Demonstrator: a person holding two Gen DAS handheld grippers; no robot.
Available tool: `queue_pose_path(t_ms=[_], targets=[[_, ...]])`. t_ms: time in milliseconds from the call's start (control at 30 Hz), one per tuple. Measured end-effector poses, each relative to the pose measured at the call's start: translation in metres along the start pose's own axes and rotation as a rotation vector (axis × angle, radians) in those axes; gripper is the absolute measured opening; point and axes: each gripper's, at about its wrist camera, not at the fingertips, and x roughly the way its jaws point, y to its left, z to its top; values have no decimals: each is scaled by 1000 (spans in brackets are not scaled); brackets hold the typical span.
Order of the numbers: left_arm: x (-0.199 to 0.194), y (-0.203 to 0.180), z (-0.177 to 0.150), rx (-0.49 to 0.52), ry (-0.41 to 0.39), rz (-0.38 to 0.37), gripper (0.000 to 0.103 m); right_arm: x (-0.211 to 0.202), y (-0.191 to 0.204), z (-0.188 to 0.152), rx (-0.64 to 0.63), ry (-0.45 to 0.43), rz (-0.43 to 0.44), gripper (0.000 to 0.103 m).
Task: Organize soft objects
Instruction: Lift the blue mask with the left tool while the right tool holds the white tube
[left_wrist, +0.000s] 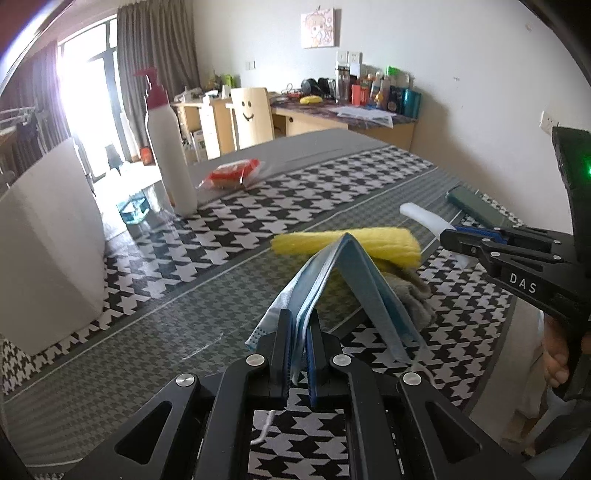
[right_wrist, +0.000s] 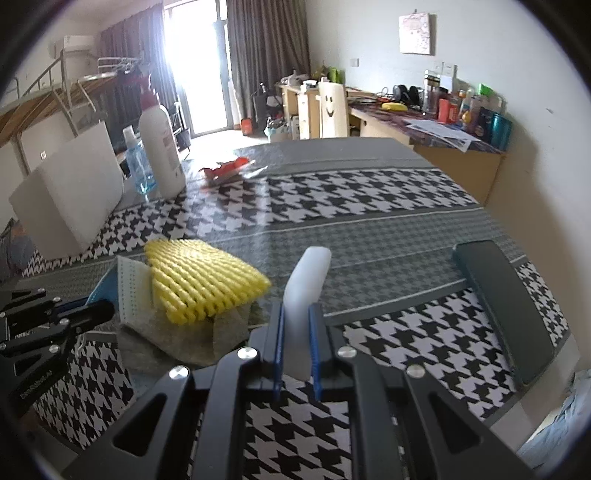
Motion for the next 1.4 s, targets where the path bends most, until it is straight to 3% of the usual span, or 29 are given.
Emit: queue_pose_path(t_ms=[1000,1300,1400], targets=[[-72,4,-6,-83,-164,35,7,-71,18,-6,-44,-171,70,16],[-58,6,-15,-58,-88,79,9,-71,22,-8,-62,-178,85,16],[-51,8,-19,-66,-56,90,22,-69,23,-7,-65,-176,89,16]])
